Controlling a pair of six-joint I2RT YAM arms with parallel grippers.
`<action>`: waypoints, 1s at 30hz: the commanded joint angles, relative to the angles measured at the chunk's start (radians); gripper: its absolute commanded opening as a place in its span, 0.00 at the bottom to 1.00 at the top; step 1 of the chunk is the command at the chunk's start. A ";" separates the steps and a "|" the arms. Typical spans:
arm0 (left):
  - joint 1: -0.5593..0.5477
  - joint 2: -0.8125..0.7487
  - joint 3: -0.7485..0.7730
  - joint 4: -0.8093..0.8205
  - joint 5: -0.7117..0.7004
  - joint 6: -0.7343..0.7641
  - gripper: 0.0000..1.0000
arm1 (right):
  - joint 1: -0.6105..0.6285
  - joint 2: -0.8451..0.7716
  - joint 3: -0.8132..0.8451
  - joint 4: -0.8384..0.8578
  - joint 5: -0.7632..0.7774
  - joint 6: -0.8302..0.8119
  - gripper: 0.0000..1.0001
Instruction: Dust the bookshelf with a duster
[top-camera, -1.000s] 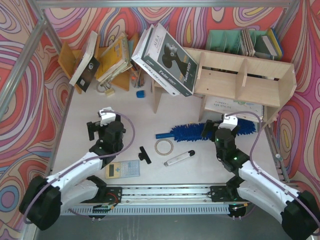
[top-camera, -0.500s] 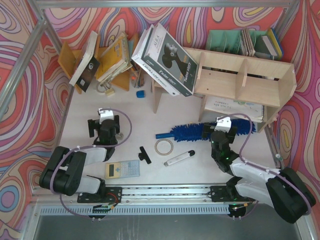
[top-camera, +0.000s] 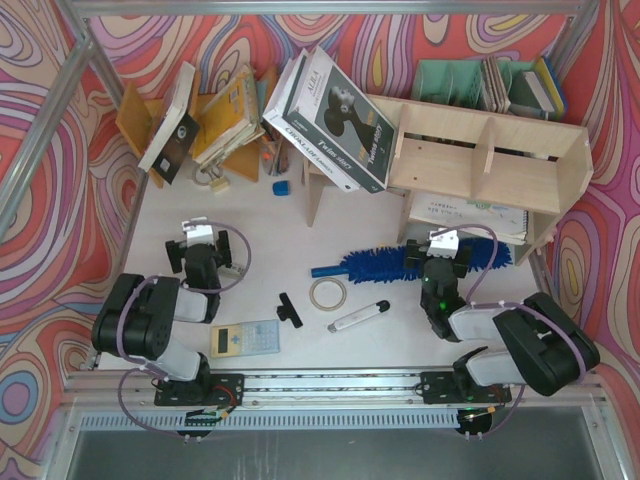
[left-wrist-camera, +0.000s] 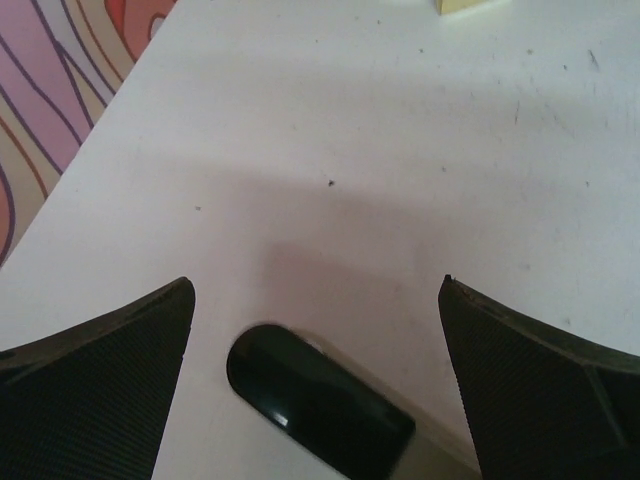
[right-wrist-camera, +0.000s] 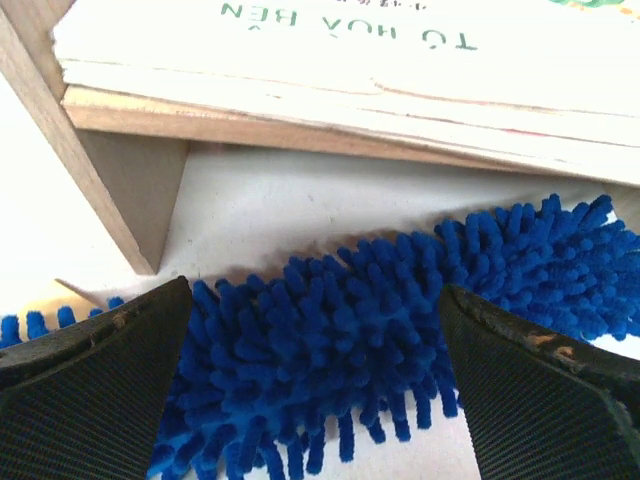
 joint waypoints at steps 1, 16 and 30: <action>0.060 -0.008 0.079 -0.114 0.111 -0.086 0.98 | -0.046 0.025 -0.009 0.153 -0.074 -0.038 0.99; 0.095 0.009 0.125 -0.181 0.076 -0.141 0.98 | -0.187 0.162 0.074 0.212 -0.311 -0.066 0.99; 0.097 0.008 0.125 -0.184 0.076 -0.142 0.98 | -0.280 0.283 0.081 0.306 -0.483 -0.037 0.99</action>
